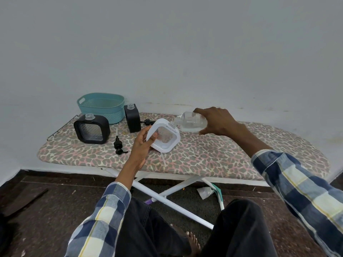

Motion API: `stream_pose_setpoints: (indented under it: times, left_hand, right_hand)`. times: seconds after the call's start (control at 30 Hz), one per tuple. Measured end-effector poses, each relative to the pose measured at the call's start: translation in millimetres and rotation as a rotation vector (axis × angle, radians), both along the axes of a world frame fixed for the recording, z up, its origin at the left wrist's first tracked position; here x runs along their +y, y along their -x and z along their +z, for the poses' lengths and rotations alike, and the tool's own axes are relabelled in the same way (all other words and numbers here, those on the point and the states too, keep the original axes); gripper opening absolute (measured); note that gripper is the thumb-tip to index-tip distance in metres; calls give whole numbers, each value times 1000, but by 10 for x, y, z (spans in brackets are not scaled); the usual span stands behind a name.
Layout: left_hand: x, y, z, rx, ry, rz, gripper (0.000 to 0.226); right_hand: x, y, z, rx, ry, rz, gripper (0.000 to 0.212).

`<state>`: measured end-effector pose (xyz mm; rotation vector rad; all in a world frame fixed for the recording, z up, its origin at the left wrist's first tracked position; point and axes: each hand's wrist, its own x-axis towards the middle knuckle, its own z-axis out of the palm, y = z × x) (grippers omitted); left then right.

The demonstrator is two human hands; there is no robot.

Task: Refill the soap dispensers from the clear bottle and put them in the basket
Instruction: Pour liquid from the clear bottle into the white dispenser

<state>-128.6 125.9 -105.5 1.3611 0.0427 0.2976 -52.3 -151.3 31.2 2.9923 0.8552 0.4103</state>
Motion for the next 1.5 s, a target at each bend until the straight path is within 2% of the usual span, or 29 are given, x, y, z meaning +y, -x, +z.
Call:
stream_pose_setpoints:
  times: [0.27, 0.47, 1.5]
  left_hand:
    - [-11, 22, 28, -14, -9, -7, 48]
    - [-10, 26, 31, -3, 1, -14, 42]
    - [0, 11, 6, -18, 10, -19, 39]
  right_hand:
    - [-11, -11, -13, -37, 6, 10, 79]
    - [-10, -6, 15, -47, 15, 17, 78]
    - [1, -62, 65, -91, 64, 40, 75]
